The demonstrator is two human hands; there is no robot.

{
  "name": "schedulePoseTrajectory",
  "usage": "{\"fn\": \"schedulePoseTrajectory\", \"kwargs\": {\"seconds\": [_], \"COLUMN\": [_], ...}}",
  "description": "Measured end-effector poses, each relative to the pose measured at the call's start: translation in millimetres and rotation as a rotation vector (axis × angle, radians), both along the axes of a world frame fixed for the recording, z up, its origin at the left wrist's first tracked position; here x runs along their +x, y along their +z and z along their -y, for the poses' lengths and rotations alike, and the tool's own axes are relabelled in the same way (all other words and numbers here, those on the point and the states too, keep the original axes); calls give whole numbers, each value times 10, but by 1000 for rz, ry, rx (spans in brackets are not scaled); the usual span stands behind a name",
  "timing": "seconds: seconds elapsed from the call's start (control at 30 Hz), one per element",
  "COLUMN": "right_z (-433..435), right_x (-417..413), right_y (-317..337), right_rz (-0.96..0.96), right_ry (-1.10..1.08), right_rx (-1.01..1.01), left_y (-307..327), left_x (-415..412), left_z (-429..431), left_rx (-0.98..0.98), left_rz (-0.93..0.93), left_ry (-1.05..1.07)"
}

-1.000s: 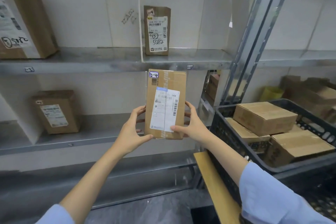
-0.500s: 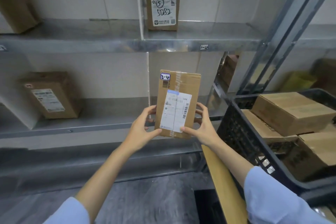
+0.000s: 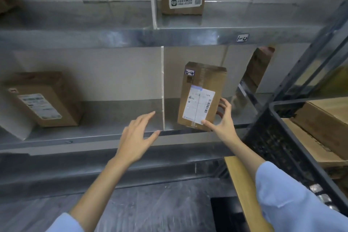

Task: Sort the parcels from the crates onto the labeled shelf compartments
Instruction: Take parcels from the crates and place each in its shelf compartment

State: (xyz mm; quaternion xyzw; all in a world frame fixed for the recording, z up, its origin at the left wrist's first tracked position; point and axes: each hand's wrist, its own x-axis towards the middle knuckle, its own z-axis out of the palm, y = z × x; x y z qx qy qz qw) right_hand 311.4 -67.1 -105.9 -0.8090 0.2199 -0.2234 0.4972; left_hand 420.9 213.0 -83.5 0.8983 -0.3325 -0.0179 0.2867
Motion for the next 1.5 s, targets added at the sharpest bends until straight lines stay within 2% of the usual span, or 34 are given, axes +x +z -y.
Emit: {"fn": "schedulePoseTrajectory", "kwargs": {"seconds": [0.2, 0.37, 0.77, 0.93, 1.1, 1.23, 1.5], "right_z": [95, 137, 231, 184, 42, -86, -305], "right_x": [586, 932, 1132, 978, 656, 354, -592], "right_y": [-326, -591, -711, -601, -349, -106, 652], "right_rz": [2, 29, -18, -94, -298, -432, -419], "right_ry": [58, 82, 116, 63, 16, -11, -90], "right_rx": [-75, -50, 32, -63, -274, -303, -417], "left_y": [-239, -420, -509, -409, -235, -76, 359], "left_x": [330, 551, 636, 557, 372, 174, -425], "left_z": [18, 125, 249, 181, 149, 261, 801], "left_rx": [161, 268, 351, 346, 314, 266, 158], "left_rz": [147, 244, 232, 223, 220, 225, 254], "left_ry": [65, 111, 70, 29, -31, -126, -211]}}
